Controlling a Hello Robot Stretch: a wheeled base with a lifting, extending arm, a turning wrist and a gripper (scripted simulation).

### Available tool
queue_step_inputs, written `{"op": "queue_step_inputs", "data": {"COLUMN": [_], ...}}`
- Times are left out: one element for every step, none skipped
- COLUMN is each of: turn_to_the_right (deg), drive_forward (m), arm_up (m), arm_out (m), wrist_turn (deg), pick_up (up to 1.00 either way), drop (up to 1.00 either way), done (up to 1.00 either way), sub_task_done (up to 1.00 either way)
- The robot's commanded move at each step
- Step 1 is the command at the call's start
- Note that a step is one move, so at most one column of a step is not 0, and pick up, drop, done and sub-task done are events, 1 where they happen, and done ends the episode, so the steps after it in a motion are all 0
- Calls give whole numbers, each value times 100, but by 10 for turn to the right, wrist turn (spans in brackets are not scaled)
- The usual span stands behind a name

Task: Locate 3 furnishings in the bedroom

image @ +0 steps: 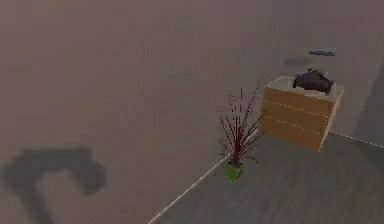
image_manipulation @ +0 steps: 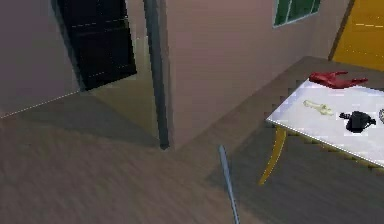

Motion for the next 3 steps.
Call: {"op": "queue_step_inputs", "data": {"turn_to_the_right": [360, 0, 180], "drive_forward": [0, 45, 0], "arm_up": [0, 0, 0], "arm_out": [0, 0, 0], "wrist_turn": [0, 0, 0], "pick_up": [0, 0, 0], "drop": [0, 0, 0], "done": [0, 0, 0], "sub_task_done": [0, 0, 0]}}
